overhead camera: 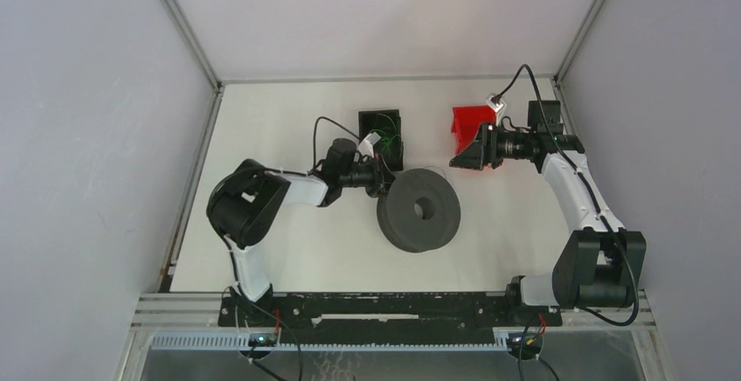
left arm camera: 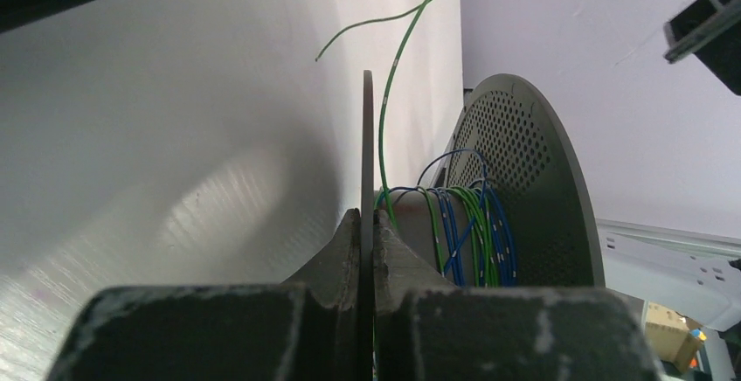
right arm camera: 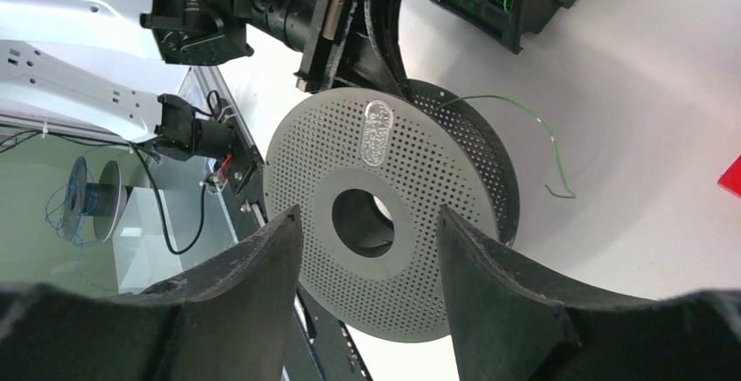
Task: Wrap the cables
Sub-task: Place the cable reel at the center of the board.
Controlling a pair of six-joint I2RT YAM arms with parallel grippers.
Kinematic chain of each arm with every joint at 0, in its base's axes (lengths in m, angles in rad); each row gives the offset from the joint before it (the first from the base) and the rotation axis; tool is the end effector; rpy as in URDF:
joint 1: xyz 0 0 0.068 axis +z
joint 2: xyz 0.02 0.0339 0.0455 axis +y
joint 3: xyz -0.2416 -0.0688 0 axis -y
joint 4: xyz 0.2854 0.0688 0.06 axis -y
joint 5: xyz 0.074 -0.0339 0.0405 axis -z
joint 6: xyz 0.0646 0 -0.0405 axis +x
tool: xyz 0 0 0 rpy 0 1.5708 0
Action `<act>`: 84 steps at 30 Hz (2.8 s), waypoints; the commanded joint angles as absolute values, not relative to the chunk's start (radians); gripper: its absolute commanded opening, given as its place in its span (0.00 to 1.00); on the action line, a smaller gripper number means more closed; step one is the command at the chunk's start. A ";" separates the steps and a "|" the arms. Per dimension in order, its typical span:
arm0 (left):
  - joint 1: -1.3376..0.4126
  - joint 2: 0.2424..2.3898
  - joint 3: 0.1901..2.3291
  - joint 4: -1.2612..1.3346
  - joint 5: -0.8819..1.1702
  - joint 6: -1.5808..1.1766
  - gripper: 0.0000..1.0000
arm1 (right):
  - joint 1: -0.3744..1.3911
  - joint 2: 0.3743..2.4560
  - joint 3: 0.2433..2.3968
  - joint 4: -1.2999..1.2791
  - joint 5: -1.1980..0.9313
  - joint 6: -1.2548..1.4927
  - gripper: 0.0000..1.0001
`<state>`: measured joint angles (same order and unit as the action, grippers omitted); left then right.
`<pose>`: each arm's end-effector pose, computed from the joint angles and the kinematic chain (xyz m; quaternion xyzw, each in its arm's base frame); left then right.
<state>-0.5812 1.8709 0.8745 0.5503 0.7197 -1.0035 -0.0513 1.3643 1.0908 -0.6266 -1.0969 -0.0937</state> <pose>0.3172 -0.2593 0.0844 0.0176 0.8136 -0.5645 0.1383 0.3283 0.0407 0.2496 -0.1886 0.8020 0.4707 0.3158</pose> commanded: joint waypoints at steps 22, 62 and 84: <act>-0.589 1.943 0.997 0.451 0.815 -0.896 0.29 | -0.057 1.388 1.088 -0.625 -1.118 -0.130 0.64; -0.527 1.838 1.029 0.103 0.758 -0.473 0.52 | 0.079 1.630 1.158 -0.450 -0.794 -0.269 0.61; -0.540 1.677 1.053 0.055 0.524 -0.280 0.53 | 0.210 1.779 1.227 -0.460 -0.671 -0.397 0.62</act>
<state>-0.5297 1.6943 0.9882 0.0387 0.6014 -0.3267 0.1627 1.7626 1.1904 -0.5167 -0.7139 -0.3412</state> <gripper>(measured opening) 0.531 0.619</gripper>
